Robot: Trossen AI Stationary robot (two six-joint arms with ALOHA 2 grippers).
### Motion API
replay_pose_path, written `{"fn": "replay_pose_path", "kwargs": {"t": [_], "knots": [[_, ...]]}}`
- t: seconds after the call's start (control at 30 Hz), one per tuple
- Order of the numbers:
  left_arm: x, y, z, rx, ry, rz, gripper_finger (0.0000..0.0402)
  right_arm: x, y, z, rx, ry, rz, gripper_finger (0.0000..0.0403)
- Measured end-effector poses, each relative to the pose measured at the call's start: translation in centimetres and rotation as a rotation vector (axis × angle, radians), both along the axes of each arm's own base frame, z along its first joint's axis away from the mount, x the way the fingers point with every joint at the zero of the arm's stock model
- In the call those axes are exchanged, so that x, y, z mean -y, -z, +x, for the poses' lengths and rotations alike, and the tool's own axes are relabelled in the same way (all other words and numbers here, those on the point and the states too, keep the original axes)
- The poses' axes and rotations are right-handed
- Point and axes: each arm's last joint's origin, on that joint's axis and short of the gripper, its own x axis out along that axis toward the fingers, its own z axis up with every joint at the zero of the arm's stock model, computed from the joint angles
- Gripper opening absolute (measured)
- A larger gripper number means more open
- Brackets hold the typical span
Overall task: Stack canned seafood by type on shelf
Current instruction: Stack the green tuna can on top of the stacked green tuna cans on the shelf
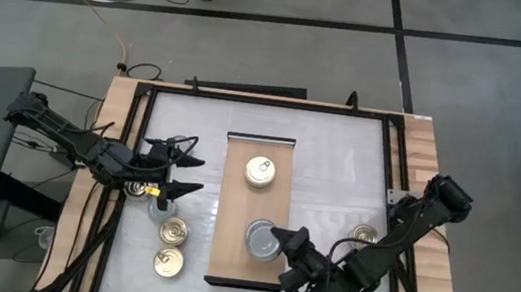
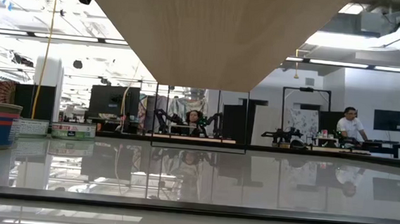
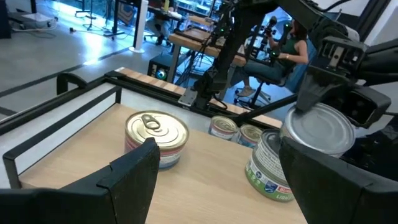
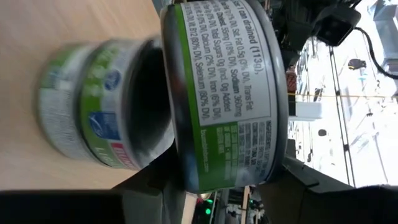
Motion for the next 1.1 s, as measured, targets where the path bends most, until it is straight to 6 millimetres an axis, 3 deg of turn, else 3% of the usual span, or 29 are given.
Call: {"fn": "replay_pose_path", "kwargs": {"t": [0.43, 1.1], "knots": [[0.1, 0.0, 0.0, -0.003, 0.032, 0.000, 0.0316, 1.1, 0.0, 0.8, -0.007, 0.029, 0.004, 0.0188], [0.1, 0.0, 0.0, -0.004, 0.035, 0.000, 0.0316, 1.1, 0.2, 0.4, -0.072, -0.003, -0.037, 0.0279]]}}
